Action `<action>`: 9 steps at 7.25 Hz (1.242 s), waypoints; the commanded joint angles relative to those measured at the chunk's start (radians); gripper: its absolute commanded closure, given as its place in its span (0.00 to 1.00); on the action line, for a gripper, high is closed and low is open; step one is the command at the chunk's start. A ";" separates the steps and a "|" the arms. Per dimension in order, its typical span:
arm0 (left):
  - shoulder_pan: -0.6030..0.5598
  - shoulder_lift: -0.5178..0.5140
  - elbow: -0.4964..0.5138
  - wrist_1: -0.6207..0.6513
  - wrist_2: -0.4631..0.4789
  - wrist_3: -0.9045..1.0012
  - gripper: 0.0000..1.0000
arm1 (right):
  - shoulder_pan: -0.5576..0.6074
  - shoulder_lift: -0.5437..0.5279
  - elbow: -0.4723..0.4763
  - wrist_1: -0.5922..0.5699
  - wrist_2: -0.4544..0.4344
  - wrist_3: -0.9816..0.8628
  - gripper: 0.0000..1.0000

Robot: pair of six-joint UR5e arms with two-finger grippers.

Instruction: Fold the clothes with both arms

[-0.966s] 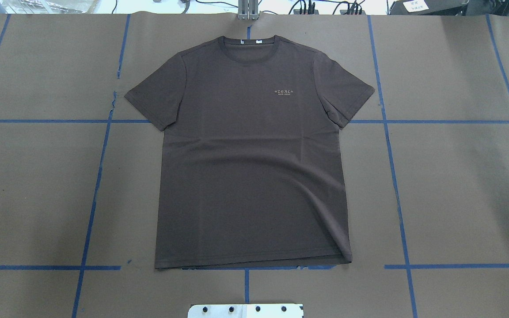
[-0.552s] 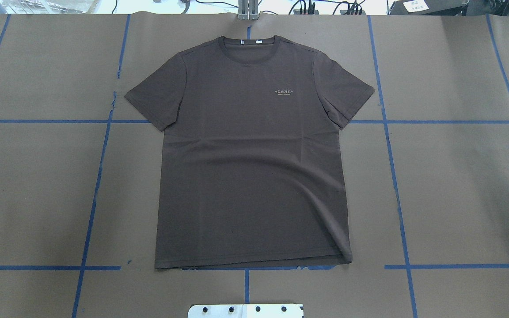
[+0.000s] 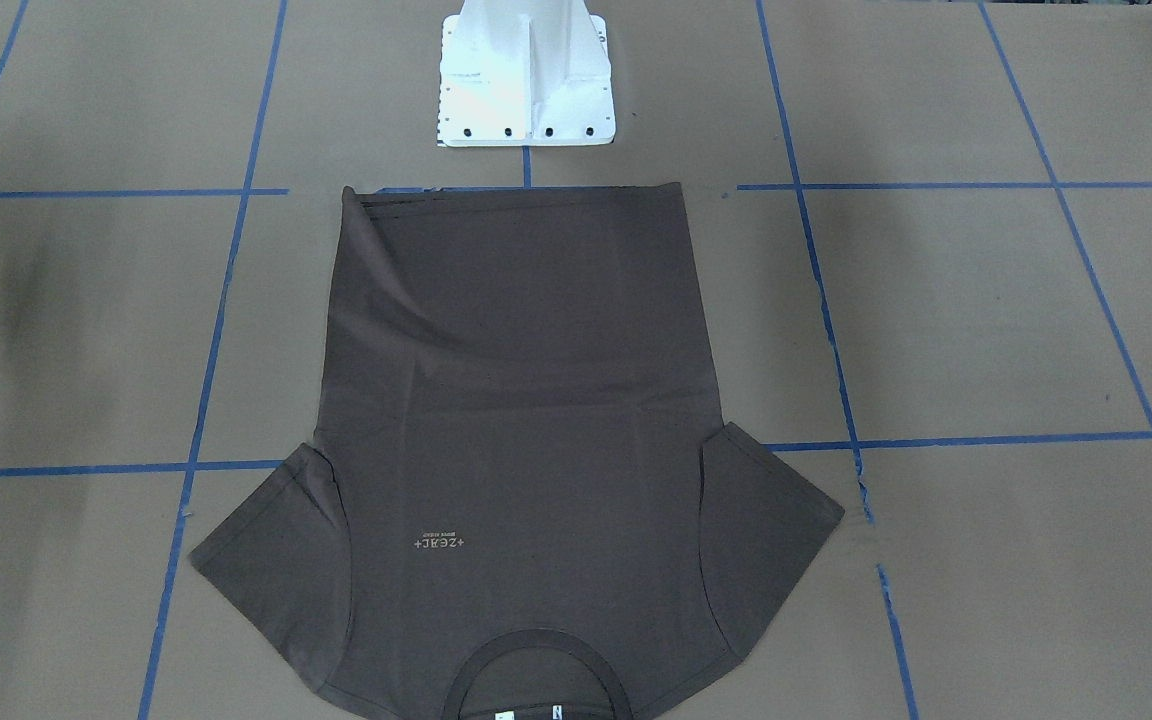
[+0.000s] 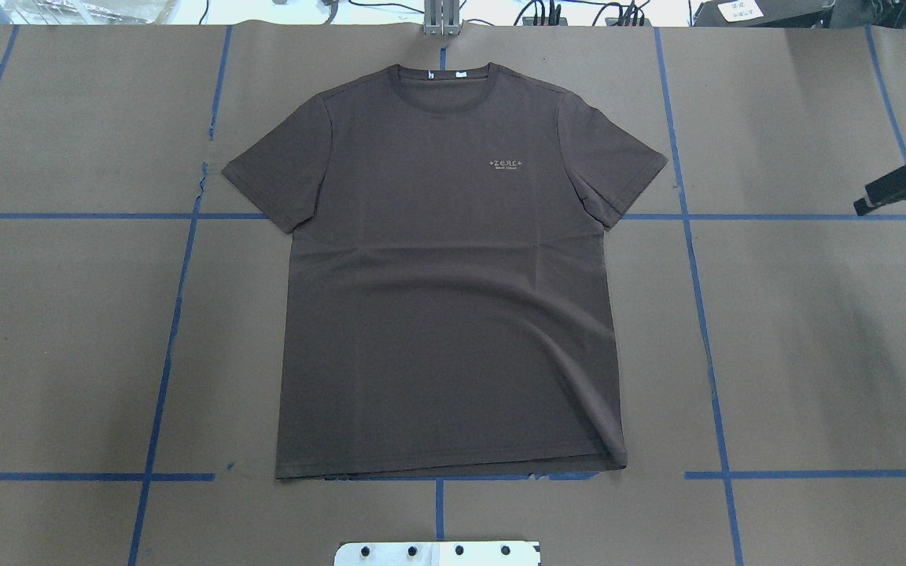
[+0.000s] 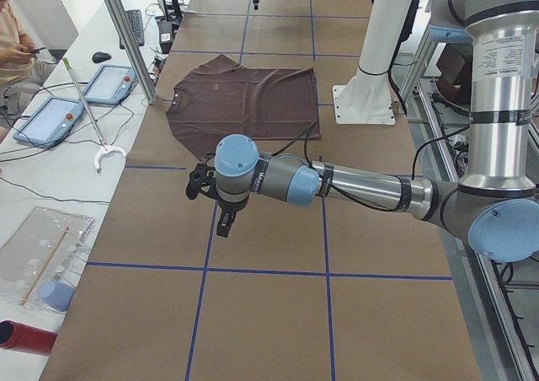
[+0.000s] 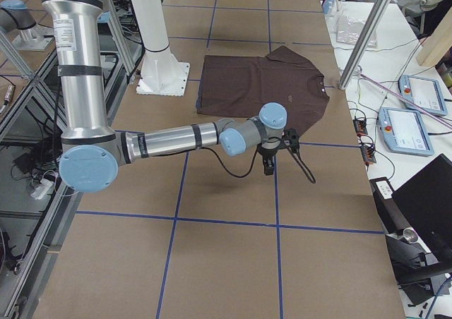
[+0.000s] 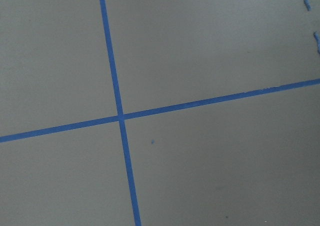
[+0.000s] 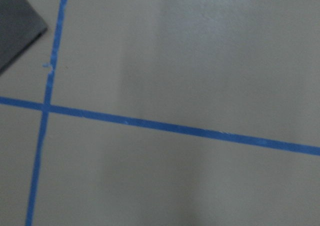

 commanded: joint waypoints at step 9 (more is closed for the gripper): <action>0.019 0.001 0.004 -0.052 -0.060 0.000 0.00 | -0.303 0.498 -0.500 0.218 -0.439 0.768 0.33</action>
